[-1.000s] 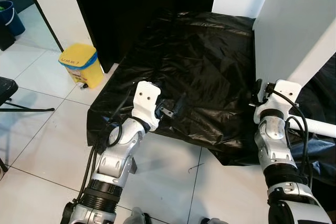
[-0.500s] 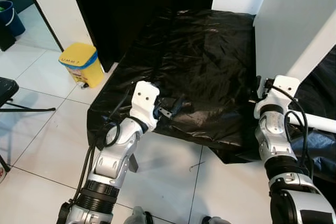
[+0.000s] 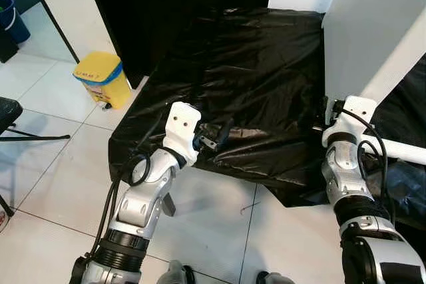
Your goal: Building children table
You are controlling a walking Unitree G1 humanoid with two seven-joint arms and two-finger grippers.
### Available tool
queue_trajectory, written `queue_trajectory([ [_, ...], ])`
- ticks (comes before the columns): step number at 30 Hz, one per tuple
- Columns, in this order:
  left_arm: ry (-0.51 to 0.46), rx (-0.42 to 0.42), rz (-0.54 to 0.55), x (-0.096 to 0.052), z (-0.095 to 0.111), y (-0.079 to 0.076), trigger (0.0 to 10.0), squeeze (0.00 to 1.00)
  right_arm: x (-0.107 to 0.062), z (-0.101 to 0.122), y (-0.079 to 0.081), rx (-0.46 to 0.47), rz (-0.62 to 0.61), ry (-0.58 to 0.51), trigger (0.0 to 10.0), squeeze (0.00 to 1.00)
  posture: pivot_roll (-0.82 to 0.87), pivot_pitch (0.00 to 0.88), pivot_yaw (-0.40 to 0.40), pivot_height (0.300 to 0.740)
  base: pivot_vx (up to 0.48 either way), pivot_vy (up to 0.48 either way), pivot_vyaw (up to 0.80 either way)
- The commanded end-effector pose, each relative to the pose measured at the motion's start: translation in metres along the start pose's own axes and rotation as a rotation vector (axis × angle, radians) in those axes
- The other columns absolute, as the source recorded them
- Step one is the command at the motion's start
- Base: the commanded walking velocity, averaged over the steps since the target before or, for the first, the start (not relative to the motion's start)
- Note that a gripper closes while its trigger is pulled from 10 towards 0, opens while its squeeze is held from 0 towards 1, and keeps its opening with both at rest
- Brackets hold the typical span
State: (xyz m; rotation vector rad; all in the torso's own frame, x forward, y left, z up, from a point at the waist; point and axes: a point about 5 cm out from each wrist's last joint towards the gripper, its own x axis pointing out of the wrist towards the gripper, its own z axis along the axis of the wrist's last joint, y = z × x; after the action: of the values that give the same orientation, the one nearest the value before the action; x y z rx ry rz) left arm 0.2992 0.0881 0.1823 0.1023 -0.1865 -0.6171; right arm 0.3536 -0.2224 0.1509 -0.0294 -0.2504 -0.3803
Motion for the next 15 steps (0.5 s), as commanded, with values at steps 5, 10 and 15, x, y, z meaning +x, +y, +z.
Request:
queue_trajectory([
  [5,0.003,-0.007,-0.015,-0.0015,0.0004,-0.0007,10.0,0.00,0.0009,-0.0011,0.0014,0.005,0.015,0.003,10.0,0.00,0.05,0.158,0.027,0.740,0.000,0.000,0.00],
  [10,0.003,-0.009,-0.016,-0.0018,0.0009,-0.0010,10.0,0.00,0.0009,-0.0011,0.0027,0.005,0.023,0.000,10.0,0.00,0.05,0.159,0.027,0.740,0.000,0.000,0.00],
  [15,0.001,-0.012,-0.015,-0.0017,0.0015,-0.0023,10.0,0.00,0.0010,-0.0018,0.0044,0.004,0.040,0.001,10.0,0.00,0.05,0.161,0.024,0.740,0.000,0.000,0.00],
])
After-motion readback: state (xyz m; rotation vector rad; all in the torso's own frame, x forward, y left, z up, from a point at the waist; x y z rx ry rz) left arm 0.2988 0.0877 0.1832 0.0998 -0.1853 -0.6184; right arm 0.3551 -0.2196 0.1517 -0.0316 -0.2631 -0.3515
